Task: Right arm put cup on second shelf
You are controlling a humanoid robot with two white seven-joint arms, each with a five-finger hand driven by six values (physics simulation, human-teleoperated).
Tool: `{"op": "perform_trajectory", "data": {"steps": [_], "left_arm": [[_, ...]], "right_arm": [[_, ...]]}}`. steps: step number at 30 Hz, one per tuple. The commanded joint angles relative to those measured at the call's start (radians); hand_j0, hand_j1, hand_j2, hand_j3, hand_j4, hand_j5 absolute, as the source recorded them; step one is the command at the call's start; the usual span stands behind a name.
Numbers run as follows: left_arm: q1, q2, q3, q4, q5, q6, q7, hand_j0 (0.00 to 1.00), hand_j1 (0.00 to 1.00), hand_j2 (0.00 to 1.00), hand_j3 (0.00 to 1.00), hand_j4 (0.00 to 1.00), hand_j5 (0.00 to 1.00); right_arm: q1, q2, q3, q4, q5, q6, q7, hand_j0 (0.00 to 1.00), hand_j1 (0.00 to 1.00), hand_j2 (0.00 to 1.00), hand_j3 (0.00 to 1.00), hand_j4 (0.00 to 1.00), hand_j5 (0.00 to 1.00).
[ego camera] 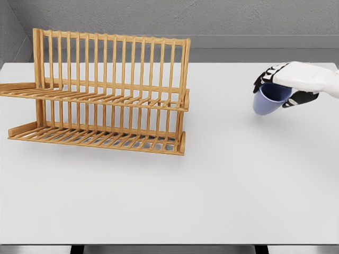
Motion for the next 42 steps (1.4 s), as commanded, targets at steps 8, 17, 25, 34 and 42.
{"op": "perform_trajectory", "data": {"steps": [8, 17, 25, 34, 42], "left_arm": [[0.000, 0.000, 0.001, 0.000, 0.000, 0.000, 0.000, 1.00, 1.00, 1.00, 1.00, 1.00, 1.00], [0.000, 0.000, 0.001, 0.000, 0.000, 0.000, 0.000, 1.00, 1.00, 1.00, 1.00, 1.00, 1.00], [0.000, 0.000, 0.001, 0.000, 0.000, 0.000, 0.000, 1.00, 1.00, 1.00, 1.00, 1.00, 1.00], [0.000, 0.000, 0.001, 0.000, 0.000, 0.000, 0.000, 1.00, 1.00, 1.00, 1.00, 1.00, 1.00], [0.000, 0.000, 0.001, 0.000, 0.000, 0.000, 0.000, 1.00, 1.00, 1.00, 1.00, 1.00, 1.00]], "right_arm": [[-0.003, 0.001, -0.057, -0.071, -0.005, 0.001, -0.001, 0.65, 0.65, 0.65, 0.65, 0.65, 0.65], [-0.009, 0.010, -0.061, -0.148, -0.003, 0.001, -0.001, 0.65, 0.65, 0.65, 0.65, 0.65, 0.65], [-0.023, 0.037, -0.060, -0.180, -0.002, 0.000, -0.001, 0.65, 0.65, 0.65, 0.65, 0.65, 0.65], [-0.029, 0.065, -0.058, -0.211, -0.002, 0.000, -0.001, 0.65, 0.65, 0.65, 0.65, 0.65, 0.65], [-0.046, 0.114, -0.047, -0.226, 0.000, -0.002, -0.001, 0.65, 0.65, 0.65, 0.65, 0.65, 0.65]]}}
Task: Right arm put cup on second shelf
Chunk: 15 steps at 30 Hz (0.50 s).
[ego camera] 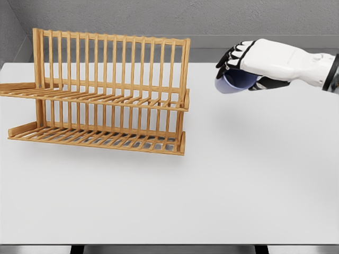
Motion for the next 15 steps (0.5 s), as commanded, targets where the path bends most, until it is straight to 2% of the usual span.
{"op": "perform_trajectory", "data": {"steps": [1, 8, 15], "left_arm": [[0.000, 0.000, 0.001, 0.000, 0.000, 0.000, 0.000, 1.00, 1.00, 1.00, 1.00, 1.00, 1.00], [0.000, 0.000, 0.001, 0.000, 0.000, 0.000, 0.000, 1.00, 1.00, 1.00, 1.00, 1.00, 1.00], [0.000, 0.000, 0.001, 0.000, 0.000, 0.000, 0.000, 1.00, 1.00, 1.00, 1.00, 1.00, 1.00]], "right_arm": [[0.000, 0.018, 0.003, -0.005, -0.004, 0.002, -0.001, 0.65, 0.65, 0.65, 0.65, 0.65, 0.65], [-0.009, 0.055, 0.006, -0.015, -0.002, -0.004, -0.001, 0.65, 0.65, 0.65, 0.65, 0.65, 0.65], [-0.054, 0.083, 0.062, -0.015, -0.004, -0.001, -0.001, 0.65, 0.65, 0.65, 0.65, 0.65, 0.65]]}}
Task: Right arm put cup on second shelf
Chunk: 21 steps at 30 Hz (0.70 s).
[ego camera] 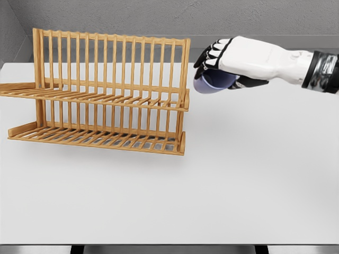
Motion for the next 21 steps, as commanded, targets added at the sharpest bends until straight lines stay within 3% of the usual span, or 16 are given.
{"op": "perform_trajectory", "data": {"steps": [1, 8, 21], "left_arm": [[0.000, 0.000, -0.001, 0.000, 0.000, 0.000, 0.000, 1.00, 1.00, 1.00, 1.00, 1.00, 1.00], [0.000, 0.000, 0.001, 0.000, 0.000, 0.000, 0.000, 1.00, 1.00, 1.00, 1.00, 1.00, 1.00], [0.000, 0.000, 0.001, 0.000, 0.000, 0.000, 0.000, 1.00, 1.00, 1.00, 1.00, 1.00, 1.00]], "right_arm": [[0.000, 0.010, 0.011, 0.000, -0.004, 0.001, -0.001, 0.65, 0.65, 0.65, 0.65, 0.65, 0.65], [-0.017, 0.010, 0.011, 0.000, -0.003, -0.002, -0.001, 0.65, 0.65, 0.65, 0.65, 0.65, 0.65], [-0.106, 0.068, 0.129, 0.000, -0.004, 0.008, -0.001, 0.65, 0.65, 0.65, 0.65, 0.65, 0.65]]}}
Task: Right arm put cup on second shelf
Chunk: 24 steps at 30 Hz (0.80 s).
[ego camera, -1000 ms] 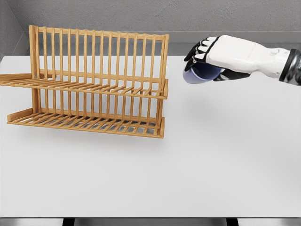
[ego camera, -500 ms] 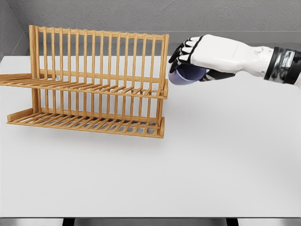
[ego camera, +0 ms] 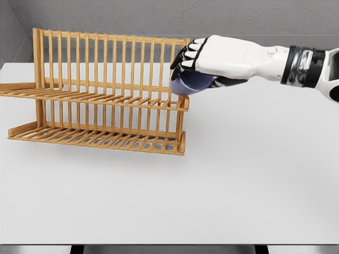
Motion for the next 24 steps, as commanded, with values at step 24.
{"op": "perform_trajectory", "data": {"steps": [24], "left_arm": [[0.000, 0.000, 0.000, 0.000, 0.000, 0.000, 0.000, 1.00, 1.00, 1.00, 1.00, 1.00, 1.00]], "right_arm": [[0.143, -0.034, -0.336, 0.015, -0.006, -0.023, -0.001, 1.00, 1.00, 1.00, 1.00, 1.00, 1.00]]}}
